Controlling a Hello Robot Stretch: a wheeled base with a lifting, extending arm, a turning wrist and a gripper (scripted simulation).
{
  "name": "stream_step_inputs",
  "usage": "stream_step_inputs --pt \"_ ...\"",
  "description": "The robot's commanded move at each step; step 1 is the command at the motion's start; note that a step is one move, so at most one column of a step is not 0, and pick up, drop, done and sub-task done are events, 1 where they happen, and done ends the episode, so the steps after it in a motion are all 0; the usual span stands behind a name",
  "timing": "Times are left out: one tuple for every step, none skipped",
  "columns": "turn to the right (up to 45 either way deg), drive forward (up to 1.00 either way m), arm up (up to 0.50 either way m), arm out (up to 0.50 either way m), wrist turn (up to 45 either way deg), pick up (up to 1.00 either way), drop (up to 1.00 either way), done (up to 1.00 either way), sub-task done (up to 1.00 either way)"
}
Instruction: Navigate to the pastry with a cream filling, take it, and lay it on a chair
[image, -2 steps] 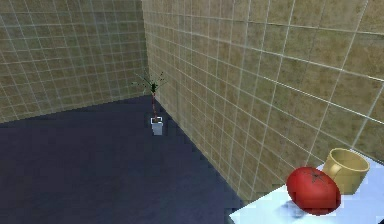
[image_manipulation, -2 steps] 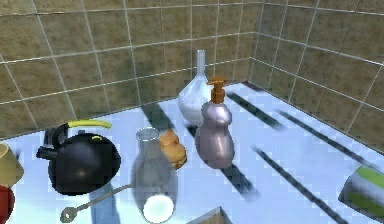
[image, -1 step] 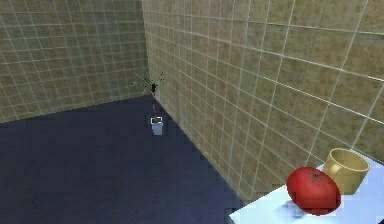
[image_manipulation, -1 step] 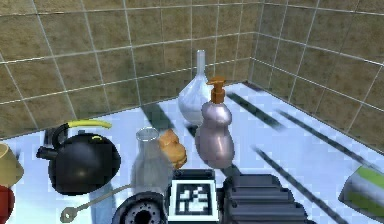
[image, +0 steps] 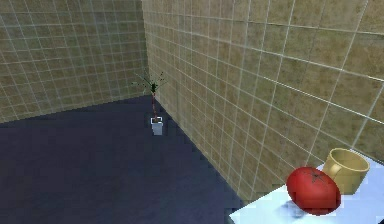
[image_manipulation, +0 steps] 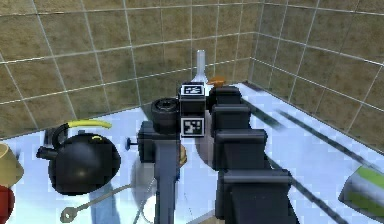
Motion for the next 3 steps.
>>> stream_step_inputs --pt "0.0 0.0 0.0 0.0 45.0 0.0 0.0 0.0 0.0" --pt "0.0 0.0 0.0 0.0 45.0 0.0 0.0 0.0 0.0" --pt "0.0 0.0 0.0 0.0 45.0 0.0 0.0 0.0 0.0"
